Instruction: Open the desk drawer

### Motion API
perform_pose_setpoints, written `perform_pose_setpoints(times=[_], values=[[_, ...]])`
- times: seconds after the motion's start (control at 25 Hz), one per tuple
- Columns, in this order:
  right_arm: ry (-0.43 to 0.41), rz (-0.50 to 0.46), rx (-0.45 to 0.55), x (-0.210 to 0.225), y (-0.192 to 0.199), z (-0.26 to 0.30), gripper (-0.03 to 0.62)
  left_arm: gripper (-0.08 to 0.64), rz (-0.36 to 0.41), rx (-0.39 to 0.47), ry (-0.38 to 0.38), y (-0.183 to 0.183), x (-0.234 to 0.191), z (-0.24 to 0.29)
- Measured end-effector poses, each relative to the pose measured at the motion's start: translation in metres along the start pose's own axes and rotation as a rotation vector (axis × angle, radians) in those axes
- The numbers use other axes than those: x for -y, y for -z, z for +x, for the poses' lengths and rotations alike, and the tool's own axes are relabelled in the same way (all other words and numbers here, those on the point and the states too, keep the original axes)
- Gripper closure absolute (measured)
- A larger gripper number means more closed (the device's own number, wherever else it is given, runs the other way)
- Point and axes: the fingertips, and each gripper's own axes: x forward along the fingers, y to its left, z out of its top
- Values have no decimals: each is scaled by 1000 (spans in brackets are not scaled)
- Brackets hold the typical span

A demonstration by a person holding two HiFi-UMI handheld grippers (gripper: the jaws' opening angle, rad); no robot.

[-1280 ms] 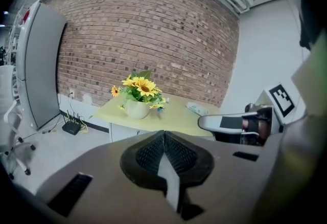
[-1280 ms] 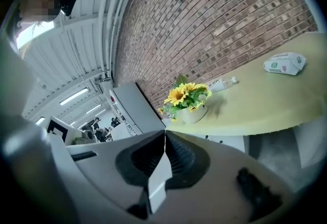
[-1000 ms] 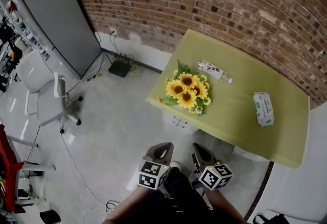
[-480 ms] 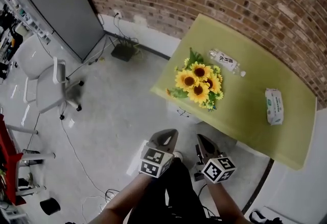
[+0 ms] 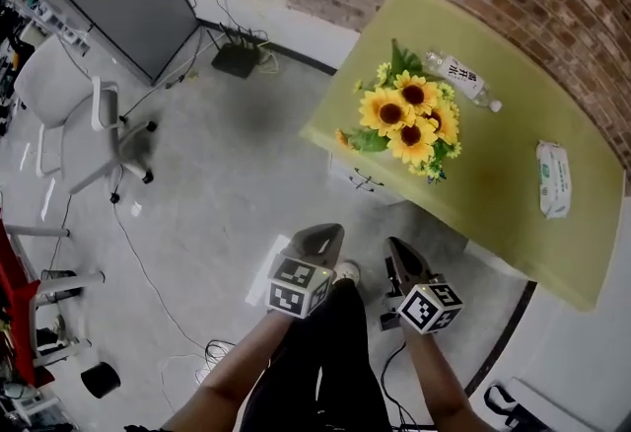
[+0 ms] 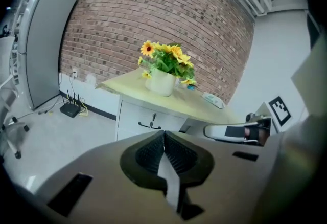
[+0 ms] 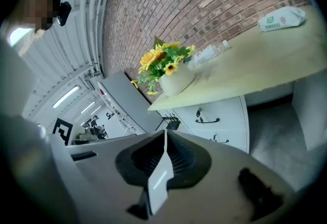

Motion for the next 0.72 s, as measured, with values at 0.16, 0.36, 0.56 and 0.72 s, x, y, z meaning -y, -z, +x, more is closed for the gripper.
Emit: perform_pose_setpoints(times=[0.16,0.36,0.56,0.72], values=[[7,35,3,16,22,12,578,549,-59,-5,5,23,-18,12],[4,130,18,39,50,31,578,549,-139,-1,37,51,-34,34],[25,166,28,62,77,48,578,549,-212,0,76,80,-45,58],[42,177,24,80,101,61,578,549,-213,-10,71,103,-57,79]])
